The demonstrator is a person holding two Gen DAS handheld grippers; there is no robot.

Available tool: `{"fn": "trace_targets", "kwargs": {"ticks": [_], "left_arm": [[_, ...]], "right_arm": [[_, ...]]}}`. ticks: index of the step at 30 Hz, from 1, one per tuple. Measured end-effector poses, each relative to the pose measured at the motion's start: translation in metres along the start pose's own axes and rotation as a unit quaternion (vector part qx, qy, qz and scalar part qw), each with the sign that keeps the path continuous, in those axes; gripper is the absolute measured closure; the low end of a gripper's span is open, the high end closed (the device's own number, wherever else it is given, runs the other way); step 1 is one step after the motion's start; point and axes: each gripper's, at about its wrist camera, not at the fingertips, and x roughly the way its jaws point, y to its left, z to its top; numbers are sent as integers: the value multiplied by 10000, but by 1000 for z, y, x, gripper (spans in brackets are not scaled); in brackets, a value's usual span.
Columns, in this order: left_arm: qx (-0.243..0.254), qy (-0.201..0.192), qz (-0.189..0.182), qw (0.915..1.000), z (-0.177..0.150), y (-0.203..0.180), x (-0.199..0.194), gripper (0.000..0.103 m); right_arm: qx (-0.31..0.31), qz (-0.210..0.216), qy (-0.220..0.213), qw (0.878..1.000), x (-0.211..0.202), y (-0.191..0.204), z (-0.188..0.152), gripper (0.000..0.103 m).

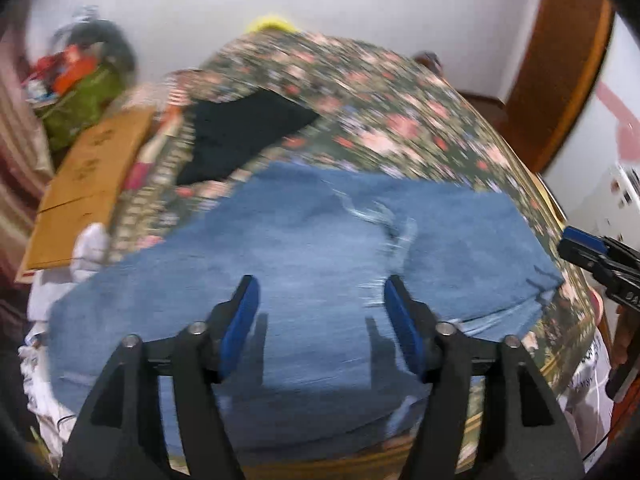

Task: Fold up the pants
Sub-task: 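Release the hem with the right gripper while the left gripper lifts the folded jeans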

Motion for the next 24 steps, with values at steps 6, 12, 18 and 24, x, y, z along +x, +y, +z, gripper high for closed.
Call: {"fn": "trace_targets", "kwargs": {"ticks": [6,12,18,24], "left_arm": [[-354,-418,504,9972,-10,62,-44,21],[-884,-330,670,9933,-40,125,-60,18],[-1462,-57,592,9875,-85,175,-52,18],[-2169,342,-82,9756,-135,196,-34,18]], "right_arm": [[-370,226,-317,9986,-4,44,22,57],[-687,441,-393,9959,5,91,37,55],[-1123,568,-180,9919,29,145,37,55],[-1328,656,201,9888,60,187,24,55]]}}
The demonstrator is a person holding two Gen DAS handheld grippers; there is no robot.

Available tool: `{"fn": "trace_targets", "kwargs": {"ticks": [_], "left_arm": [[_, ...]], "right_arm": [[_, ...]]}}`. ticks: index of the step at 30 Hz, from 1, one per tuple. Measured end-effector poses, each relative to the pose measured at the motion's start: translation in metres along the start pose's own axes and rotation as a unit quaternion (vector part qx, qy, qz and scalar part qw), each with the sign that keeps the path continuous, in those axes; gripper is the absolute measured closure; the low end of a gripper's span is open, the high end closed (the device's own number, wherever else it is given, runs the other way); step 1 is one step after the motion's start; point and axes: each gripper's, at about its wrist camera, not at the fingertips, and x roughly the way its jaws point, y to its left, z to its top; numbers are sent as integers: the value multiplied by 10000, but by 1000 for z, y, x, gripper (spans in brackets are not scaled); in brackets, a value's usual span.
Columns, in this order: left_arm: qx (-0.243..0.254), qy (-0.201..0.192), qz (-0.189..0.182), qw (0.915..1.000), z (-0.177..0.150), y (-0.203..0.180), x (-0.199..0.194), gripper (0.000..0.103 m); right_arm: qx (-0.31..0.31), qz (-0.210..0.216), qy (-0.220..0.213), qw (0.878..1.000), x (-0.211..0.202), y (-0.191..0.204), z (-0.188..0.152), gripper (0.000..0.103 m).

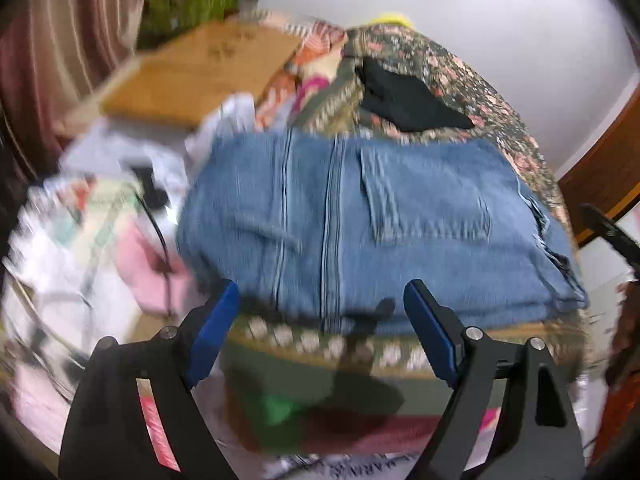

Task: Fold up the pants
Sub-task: 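Release the hem with the right gripper while the left gripper lifts the folded jeans, then grasp the jeans waistband with the left gripper and lift it off the bed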

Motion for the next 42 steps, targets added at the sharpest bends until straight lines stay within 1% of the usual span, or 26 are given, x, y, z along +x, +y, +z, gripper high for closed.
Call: {"fn": "trace_targets", "kwargs": {"ticks": [4,5,7,9,10,12,13,15,19,23,24,25,26,27,29,30,31,33,37,40,42], "left_arm": [[-265,315,-397,9984,-15,12,14,18],[-363,420,-567,9968,-18,16,20,18],[-464,431,-736,9953,-21,20,23,18],[-441,370,-879,9945,-19,21,23,17],[-451,372,-965,9936,-18,23,23,15],[-664,419,-1259,9889,-16,30,28,11],[-753,426,-1365,9869,-16,32,29,9],[-948,438,-1624,9812,-14,39,34,6],[-1210,396,-1775,9759,-8,45,40,3],[-1429,267,-1536,9774,5,54,51,3],[-1506,253,-1470,9773,9,58,54,6],[-1539,230,-1414,9776,12,60,56,16],[-1563,180,-1270,9793,16,62,56,22],[-1567,163,-1190,9803,19,64,55,31],[-1577,102,-1248,9795,25,65,52,45],[-1506,14,-1146,9819,27,65,49,60],[-1345,-86,-955,9863,28,63,43,66],[-1043,-266,-805,9909,34,54,32,72],[-516,-583,-498,9957,48,33,17,75],[-289,-816,-490,9950,59,21,1,76],[-47,-1074,-480,9930,72,8,-16,76]], "right_arm": [[-199,35,306,9993,29,28,-7,55],[-246,27,350,9991,33,32,-9,55],[-358,-83,533,9979,49,40,-15,55],[-345,-160,780,9962,62,41,-23,55],[-314,-178,857,9957,66,41,-25,55],[-381,-225,731,9963,65,43,-29,54],[-413,-241,746,9961,63,44,-30,54],[-364,-221,765,9962,63,42,-29,54],[-347,-222,755,9963,63,44,-30,54],[-335,-210,746,9964,66,46,-30,54],[-324,-195,745,9965,66,45,-29,53],[-305,-175,735,9967,66,44,-30,53],[-292,-166,728,9968,67,44,-30,53],[-283,-162,721,9969,67,44,-30,53],[-287,-174,720,9968,67,44,-30,53],[-284,-187,720,9968,67,45,-29,53],[-282,-196,725,9968,68,45,-29,53],[-284,-197,727,9968,68,45,-29,53],[-254,-215,723,9968,68,46,-30,53],[-190,-225,719,9970,66,46,-29,54],[-72,-201,708,9973,62,44,-28,54]]}}
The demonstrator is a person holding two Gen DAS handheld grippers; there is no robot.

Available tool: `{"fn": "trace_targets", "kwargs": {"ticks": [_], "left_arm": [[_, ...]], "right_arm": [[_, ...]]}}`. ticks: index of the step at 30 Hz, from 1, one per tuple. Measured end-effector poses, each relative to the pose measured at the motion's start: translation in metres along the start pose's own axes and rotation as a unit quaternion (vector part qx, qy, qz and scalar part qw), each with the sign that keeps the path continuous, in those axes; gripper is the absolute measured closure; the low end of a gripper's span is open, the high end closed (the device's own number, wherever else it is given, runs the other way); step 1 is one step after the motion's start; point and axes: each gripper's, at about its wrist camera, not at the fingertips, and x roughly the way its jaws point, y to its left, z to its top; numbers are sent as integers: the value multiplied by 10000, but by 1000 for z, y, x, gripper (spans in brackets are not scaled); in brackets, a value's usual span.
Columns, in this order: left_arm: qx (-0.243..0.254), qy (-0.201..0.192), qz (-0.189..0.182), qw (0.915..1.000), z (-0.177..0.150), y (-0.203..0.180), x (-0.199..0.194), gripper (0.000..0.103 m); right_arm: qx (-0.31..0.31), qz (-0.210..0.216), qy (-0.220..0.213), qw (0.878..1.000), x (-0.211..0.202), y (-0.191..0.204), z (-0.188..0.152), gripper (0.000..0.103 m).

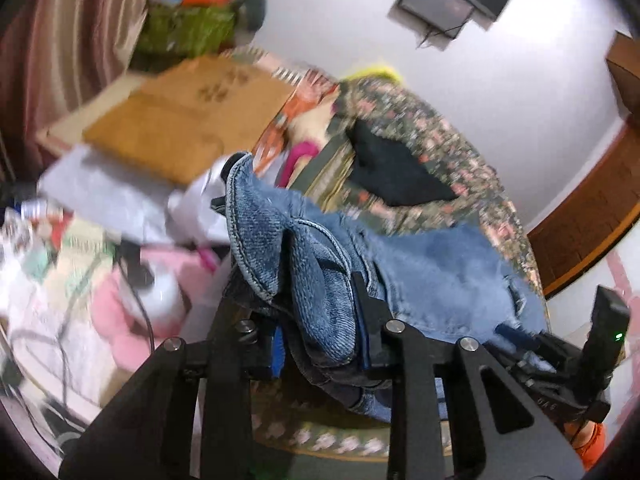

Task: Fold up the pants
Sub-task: 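Grasp the jeans waistband with the left gripper and lift it off the bed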

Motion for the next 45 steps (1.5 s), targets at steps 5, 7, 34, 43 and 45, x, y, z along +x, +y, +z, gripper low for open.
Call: {"fn": "trace_targets", "kwargs": {"ticks": [5,7,34,43,45], "left_arm": [[601,-591,-218,9962,32,-48,-34,76],[895,-794,-269,9925,42,-76,-46,76],[3106,-210,-1563,9374,0,-427,26,79],[3697,1032,-1602,9094,-94,-483,111,79],[3884,1254,-1519,9002,-119,-488,123,79]], "right_arm": [[317,25,-210,9993,-26,-21,-7,54],[472,-72,-329,9983,-42,-38,-14,54],[2347,-780,-549,9674,-103,-254,-138,50],[2538,-535,-624,9638,-117,-257,-160,50],[2622,-545,-574,9618,-121,-258,-168,50]]}}
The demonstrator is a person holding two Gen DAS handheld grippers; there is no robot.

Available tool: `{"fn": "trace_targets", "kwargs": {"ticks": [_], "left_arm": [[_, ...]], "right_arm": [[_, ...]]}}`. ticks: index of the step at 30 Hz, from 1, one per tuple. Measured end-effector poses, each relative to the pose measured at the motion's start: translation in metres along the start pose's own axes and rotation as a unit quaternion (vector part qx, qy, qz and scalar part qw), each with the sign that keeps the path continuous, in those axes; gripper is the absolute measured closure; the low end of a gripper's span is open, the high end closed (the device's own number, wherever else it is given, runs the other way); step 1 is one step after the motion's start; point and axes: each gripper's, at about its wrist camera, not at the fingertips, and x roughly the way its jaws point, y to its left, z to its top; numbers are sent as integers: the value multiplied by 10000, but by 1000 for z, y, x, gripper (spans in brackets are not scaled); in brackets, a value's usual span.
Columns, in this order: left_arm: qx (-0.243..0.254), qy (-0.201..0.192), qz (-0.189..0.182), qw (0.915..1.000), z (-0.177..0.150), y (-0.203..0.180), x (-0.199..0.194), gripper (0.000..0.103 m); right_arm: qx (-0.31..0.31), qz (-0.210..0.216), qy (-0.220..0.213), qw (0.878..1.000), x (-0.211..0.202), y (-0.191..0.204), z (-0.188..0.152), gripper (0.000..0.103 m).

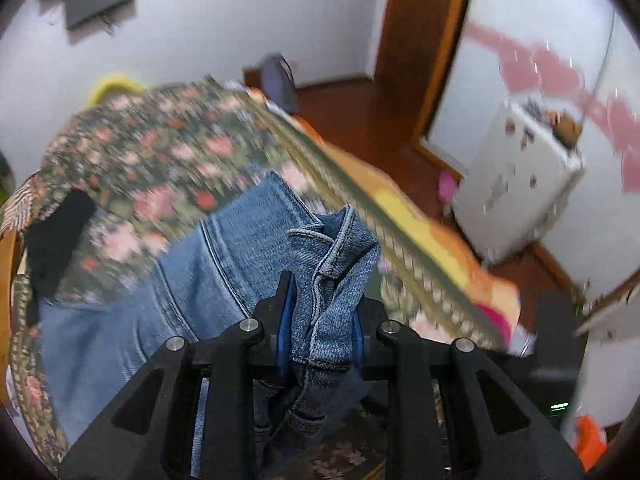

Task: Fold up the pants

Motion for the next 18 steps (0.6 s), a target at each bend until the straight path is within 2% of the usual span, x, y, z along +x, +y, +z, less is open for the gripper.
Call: {"fn": "trace_targets", "kwargs": {"ticks": [3,5,6,7,9,11,13,16,18], "left_arm": [[204,333,64,9992,-17,-16,23,79],[233,465,63,9986,-23,-18,27,74],[239,493,23,9985,-24,-19,29,66],[190,572,-114,9981,-23,-19,26,45],[-70,549,-365,9978,-21,-16,16,23],[-195,216,-501,9983,-20,-13,-6,23],[-73,86,-447,9989,-13,-6,-25,22],[-95,-281,241,9993,-1,32,-53,22],[-171,-315,692,9970,6,63,-56,22]], "right_arm": [[137,-51,-4,9999,-9,-9,-9,50],[206,-73,-12,9998,-15,-13,-12,50],[221,-97,-26,9997,-18,-14,-13,50],[227,-113,-43,9997,-21,-15,-14,50],[235,-121,-77,9996,-26,-13,-15,50],[230,-88,-88,9997,-28,-12,-15,50],[202,-41,-107,9997,-28,-8,-14,50],[120,93,-68,9999,-26,1,-13,50],[41,153,-25,9999,-20,7,-11,50]]}}
